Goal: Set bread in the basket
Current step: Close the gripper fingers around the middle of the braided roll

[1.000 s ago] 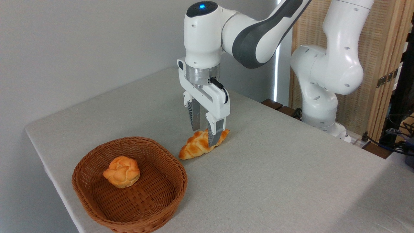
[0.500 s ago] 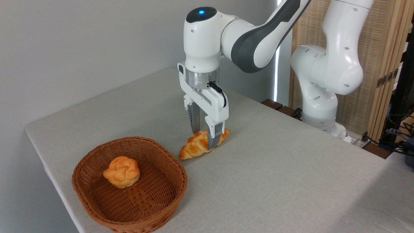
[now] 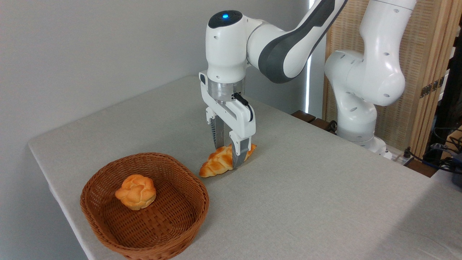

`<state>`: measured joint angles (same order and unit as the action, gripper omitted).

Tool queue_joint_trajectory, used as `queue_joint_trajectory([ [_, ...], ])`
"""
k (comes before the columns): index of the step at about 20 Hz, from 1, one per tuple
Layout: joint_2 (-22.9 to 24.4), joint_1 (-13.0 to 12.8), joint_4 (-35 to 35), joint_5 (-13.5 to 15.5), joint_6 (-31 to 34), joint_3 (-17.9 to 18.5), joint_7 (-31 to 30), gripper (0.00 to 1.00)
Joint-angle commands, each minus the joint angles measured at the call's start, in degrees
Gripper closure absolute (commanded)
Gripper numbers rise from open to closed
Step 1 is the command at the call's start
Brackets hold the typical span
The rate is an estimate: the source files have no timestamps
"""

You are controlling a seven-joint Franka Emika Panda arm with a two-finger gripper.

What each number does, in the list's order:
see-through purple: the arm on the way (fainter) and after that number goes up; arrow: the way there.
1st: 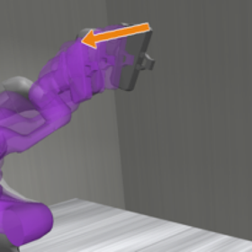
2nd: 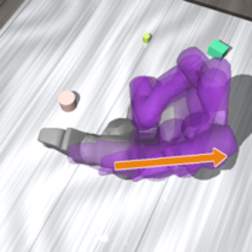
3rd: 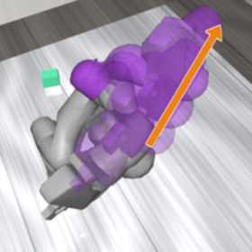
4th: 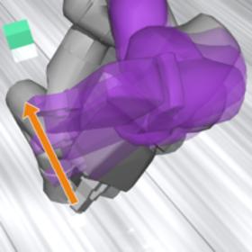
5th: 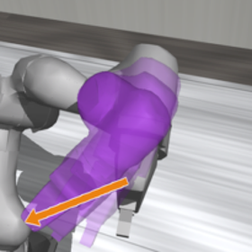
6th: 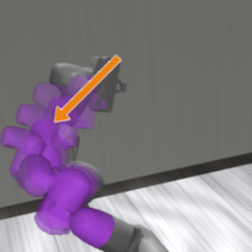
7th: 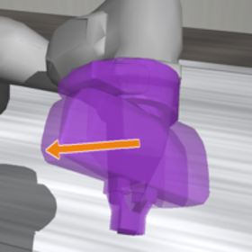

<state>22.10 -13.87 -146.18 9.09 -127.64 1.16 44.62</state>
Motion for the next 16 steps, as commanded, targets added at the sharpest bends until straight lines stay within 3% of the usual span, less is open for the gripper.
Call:
queue_joint_trajectory([
  [1,-0.65,-0.19,-0.42,-0.04,-1.56,0.42,1.08,0.19],
  [2,-1.0,-0.1,-0.33,-0.04,-1.99,0.42,1.69,0.3],
  [5,-1.88,0.25,-0.16,-0.04,-2.09,0.42,2.67,0.51],
  [8,-2.32,0.25,-0.07,-0.04,-2.09,0.42,2.67,0.57],
  [16,-2.85,0.08,0.19,-0.04,-1.82,0.42,2.67,0.58],
])
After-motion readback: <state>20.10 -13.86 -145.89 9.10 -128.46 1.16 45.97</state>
